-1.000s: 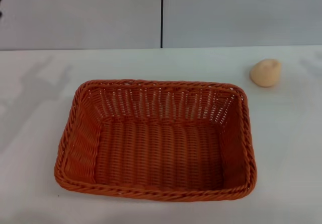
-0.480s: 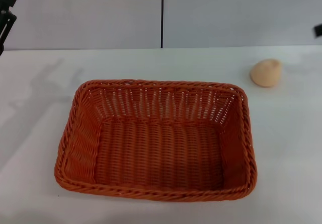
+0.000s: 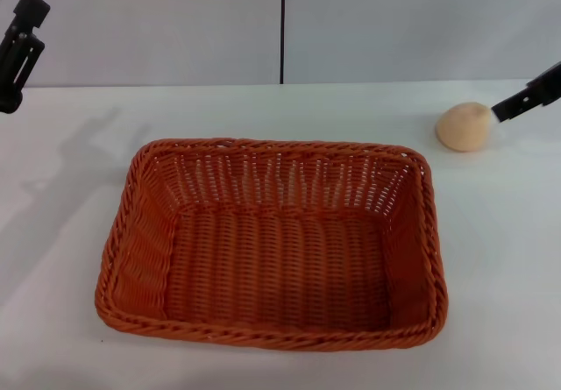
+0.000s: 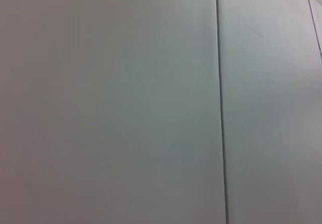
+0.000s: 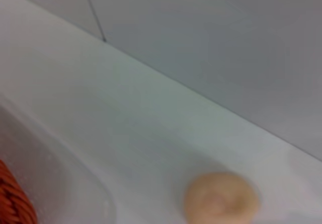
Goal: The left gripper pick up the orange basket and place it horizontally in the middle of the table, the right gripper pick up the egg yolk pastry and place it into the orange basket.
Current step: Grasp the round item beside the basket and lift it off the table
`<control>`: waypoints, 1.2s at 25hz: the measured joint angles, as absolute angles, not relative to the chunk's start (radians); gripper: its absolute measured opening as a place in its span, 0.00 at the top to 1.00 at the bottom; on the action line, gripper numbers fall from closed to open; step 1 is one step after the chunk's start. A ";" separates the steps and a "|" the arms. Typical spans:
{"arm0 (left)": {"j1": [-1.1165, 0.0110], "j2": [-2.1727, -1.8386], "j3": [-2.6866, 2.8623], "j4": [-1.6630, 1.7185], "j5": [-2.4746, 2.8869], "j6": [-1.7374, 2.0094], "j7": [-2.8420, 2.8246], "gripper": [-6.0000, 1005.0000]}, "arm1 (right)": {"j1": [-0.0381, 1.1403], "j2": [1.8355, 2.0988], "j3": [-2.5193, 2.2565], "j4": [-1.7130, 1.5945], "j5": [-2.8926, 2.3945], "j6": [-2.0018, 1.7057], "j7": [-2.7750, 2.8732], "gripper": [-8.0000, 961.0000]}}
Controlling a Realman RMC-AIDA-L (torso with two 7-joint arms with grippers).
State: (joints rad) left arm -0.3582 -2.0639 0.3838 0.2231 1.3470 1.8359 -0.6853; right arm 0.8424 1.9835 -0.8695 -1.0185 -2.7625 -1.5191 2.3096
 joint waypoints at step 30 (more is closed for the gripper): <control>-0.372 -2.065 0.380 0.179 1.339 1.836 -0.693 0.47 | 0.830 2.049 -0.963 -0.843 -2.758 -1.199 2.307 0.44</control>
